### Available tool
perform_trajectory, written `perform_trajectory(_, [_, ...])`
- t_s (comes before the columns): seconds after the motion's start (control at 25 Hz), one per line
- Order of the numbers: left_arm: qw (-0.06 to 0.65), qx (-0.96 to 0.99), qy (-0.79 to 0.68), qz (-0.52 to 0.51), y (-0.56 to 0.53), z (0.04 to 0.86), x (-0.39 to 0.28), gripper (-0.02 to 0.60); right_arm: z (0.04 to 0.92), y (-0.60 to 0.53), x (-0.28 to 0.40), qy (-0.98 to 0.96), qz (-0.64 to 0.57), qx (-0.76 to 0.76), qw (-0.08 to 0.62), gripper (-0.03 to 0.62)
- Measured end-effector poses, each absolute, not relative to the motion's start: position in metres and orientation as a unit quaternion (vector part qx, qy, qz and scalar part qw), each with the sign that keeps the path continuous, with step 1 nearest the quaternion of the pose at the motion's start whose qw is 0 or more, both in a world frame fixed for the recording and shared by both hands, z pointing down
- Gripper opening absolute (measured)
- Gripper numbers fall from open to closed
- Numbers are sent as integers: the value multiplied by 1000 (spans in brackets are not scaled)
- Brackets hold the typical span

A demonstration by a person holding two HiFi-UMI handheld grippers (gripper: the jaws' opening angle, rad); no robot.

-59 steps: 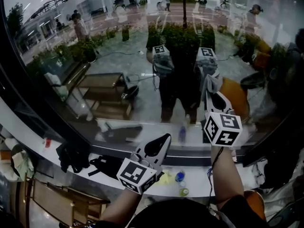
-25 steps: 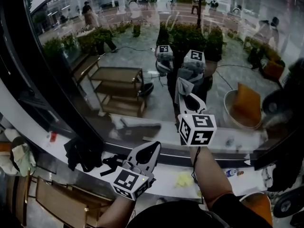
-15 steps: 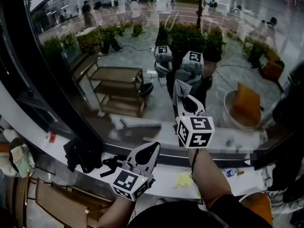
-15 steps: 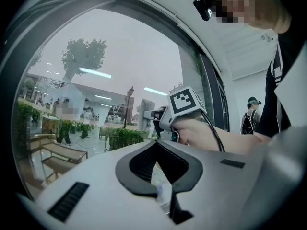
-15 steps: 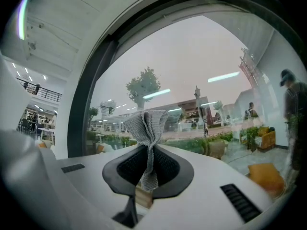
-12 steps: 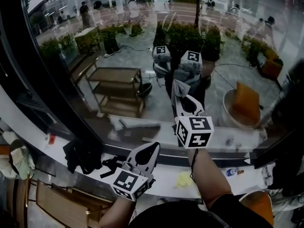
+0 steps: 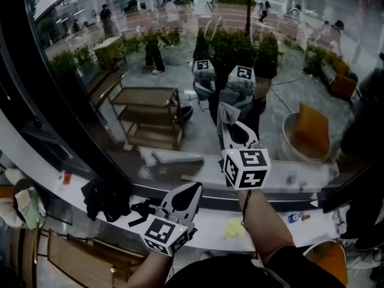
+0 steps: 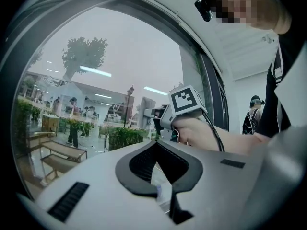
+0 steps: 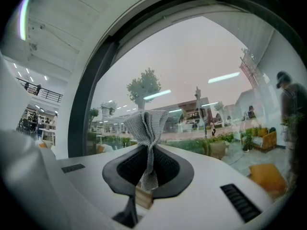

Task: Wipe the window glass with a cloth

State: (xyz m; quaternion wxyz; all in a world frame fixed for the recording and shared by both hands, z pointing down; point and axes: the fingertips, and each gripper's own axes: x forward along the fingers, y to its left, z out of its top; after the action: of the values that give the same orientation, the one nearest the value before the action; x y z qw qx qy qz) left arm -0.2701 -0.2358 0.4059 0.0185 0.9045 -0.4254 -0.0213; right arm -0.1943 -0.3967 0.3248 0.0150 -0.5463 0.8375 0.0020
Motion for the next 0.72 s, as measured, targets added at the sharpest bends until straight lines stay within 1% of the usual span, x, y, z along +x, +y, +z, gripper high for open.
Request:
perform_trajectory(0.44, [14,902,-430,-19,-226,402,-265,8,322,-395,-187,838,3,-545,15,44])
perform_trajectory(0.72, [12,900,-435,-19,-224,401,-272,8,326,-399,-195,843,-7,-537,4,44])
